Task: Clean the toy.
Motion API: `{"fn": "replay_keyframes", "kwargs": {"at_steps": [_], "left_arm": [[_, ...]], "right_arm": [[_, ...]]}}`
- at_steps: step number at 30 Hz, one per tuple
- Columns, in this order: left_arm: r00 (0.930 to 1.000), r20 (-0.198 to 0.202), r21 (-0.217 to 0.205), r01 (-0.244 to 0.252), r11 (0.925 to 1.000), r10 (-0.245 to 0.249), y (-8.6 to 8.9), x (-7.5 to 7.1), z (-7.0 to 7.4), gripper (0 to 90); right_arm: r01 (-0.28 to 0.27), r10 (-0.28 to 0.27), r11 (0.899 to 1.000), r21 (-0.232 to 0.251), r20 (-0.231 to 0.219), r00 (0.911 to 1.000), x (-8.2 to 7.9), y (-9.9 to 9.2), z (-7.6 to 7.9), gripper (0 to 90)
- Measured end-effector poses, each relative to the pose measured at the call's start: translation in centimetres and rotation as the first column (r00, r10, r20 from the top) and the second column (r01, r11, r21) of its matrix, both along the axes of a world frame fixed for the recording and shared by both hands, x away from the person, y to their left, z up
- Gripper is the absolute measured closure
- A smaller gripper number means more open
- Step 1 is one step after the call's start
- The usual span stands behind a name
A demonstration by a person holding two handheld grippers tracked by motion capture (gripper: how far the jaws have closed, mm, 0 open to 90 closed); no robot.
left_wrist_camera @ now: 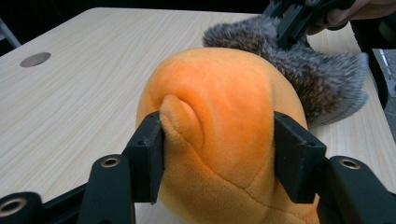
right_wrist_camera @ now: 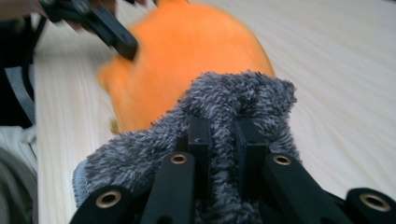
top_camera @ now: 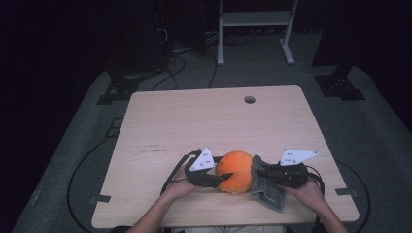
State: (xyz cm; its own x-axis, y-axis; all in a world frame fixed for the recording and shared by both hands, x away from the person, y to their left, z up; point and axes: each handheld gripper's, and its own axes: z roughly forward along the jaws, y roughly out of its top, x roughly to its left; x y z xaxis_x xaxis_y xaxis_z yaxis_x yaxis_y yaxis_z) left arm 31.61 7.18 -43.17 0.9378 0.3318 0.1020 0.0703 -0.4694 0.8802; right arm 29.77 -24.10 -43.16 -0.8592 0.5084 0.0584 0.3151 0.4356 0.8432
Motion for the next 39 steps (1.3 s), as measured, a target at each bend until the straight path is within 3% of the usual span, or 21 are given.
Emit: {"fn": "replay_keyframes", "kwargs": {"at_steps": [5, 7, 8, 9, 10, 11, 13, 15, 18, 20, 21, 23, 25, 28, 31, 34, 36, 39], "left_arm": [[1.0, -0.001, -0.006, 0.003, 1.0, -0.003, -0.1, 0.0, -0.1, 40.9], [0.9999, -0.012, -0.003, -0.002, 1.0, 0.002, -0.1, 0.1, 0.0, 32.7], [0.9995, -0.028, 0.001, -0.016, 0.9999, 0.016, 0.0, 0.3, 0.1, 24.2], [0.9978, -0.06, -0.007, -0.03, 0.9995, 0.029, 0.1, 0.7, 0.3, 24.2], [0.9876, -0.144, -0.044, -0.068, 0.9967, 0.061, 0.2, 1.3, 0.4, 15.5], [0.9837, -0.169, -0.045, -0.071, 0.9965, 0.062, 0.1, 1.4, 0.3, 15.3], [0.9835, -0.172, -0.031, -0.063, 0.9975, 0.056, 0.0, 1.5, 0.1, 17.3], [0.9898, -0.135, -0.022, -0.049, 0.9985, 0.046, -0.2, 1.2, -0.1, 26.2], [0.9936, -0.107, -0.009, -0.036, 0.9993, 0.035, -0.3, 0.8, 0.0, 31.4], [0.995, -0.096, -0.005, -0.028, 0.9996, 0.028, -0.3, 0.6, 0.0, 32.8], [0.9963, -0.084, 0.0, -0.02, 0.9998, 0.02, -0.3, 0.6, 0.1, 34.3], [0.9988, -0.05, 0.004, 0.003, 1.0, -0.003, -0.5, 0.2, 0.1, 34.8], [0.9997, -0.013, 0.01, 0.022, 0.9997, -0.022, -0.8, -0.2, 0.1, 35.9], [0.9982, 0.039, 0.028, 0.045, 0.9986, -0.046, -1.0, -0.7, 0.1, 36.0], [0.9977, 0.043, 0.038, 0.05, 0.998, -0.052, -0.9, -0.9, 0.1, 36.1], [0.9974, 0.046, 0.035, 0.054, 0.9979, -0.056, -0.8, -1.0, 0.1, 36.2], [0.997, 0.05, 0.036, 0.058, 0.9977, -0.06, -0.8, -1.0, 0.1, 36.2], [0.9959, 0.051, 0.033, 0.074, 0.9967, -0.075, -0.9, -1.1, 0.1, 36.2]], "right_arm": [[-0.012, 0.011, 0.999, 0.042, 0.025, 0.9996, 0.1, -0.1, 0.9, 78.9], [-0.03, 0.028, 0.999, 0.046, 0.037, 0.9989, 0.4, 0.7, 1.3, 78.9], [-0.038, 0.036, 0.999, 0.034, 0.039, 0.9986, 0.5, 1.4, 1.3, 79.0], [-0.038, 0.036, 0.999, 0.034, 0.039, 0.9986, 0.5, 1.4, 1.3, 79.0], [-0.045, 0.044, 0.998, 0.033, 0.045, 0.998, 0.4, 1.7, 1.1, 79.0], [-0.046, 0.045, 0.999, 0.028, 0.051, 0.9977, 0.3, 1.7, 1.1, 79.0], [-0.04, 0.039, 0.999, 0.029, 0.054, 0.9978, 0.2, 1.7, 1.0, 79.0], [-0.034, 0.033, 0.999, 0.031, 0.04, 0.9987, 0.2, 1.4, 0.7, 79.0], [-0.027, 0.027, 0.998, 0.059, -0.005, 0.9996, 0.7, 0.2, 0.1, 78.9], [0.001, -0.001, 1.0, 0.022, -0.027, 0.9996, 1.0, -0.6, -0.3, 78.9], [0.007, -0.006, 1.0, 0.028, -0.03, 0.9995, 1.0, -1.2, -0.2, 78.9], [0.003, -0.002, 0.999, 0.042, -0.018, 0.9998, 0.9, -1.2, 0.0, 78.9], [-0.046, 0.043, 0.993, 0.109, 0.026, 0.9987, 0.3, -0.3, 1.3, 78.9], [-0.08, 0.075, 0.99, 0.115, 0.048, 0.996, 0.0, 0.8, 2.0, 78.9], [-0.081, 0.078, 0.994, 0.074, 0.054, 0.9956, 0.1, 1.5, 1.8, 79.0], [-0.027, 0.026, 0.999, 0.043, 0.027, 0.9993, 0.5, 0.2, 0.9, 79.1], [-0.012, 0.012, 0.999, 0.041, 0.009, 0.9999, 0.7, -0.3, 0.6, 79.2], [-0.005, 0.006, 0.997, 0.077, -0.012, 0.9999, 0.6, -1.0, 0.5, 79.2]]}}
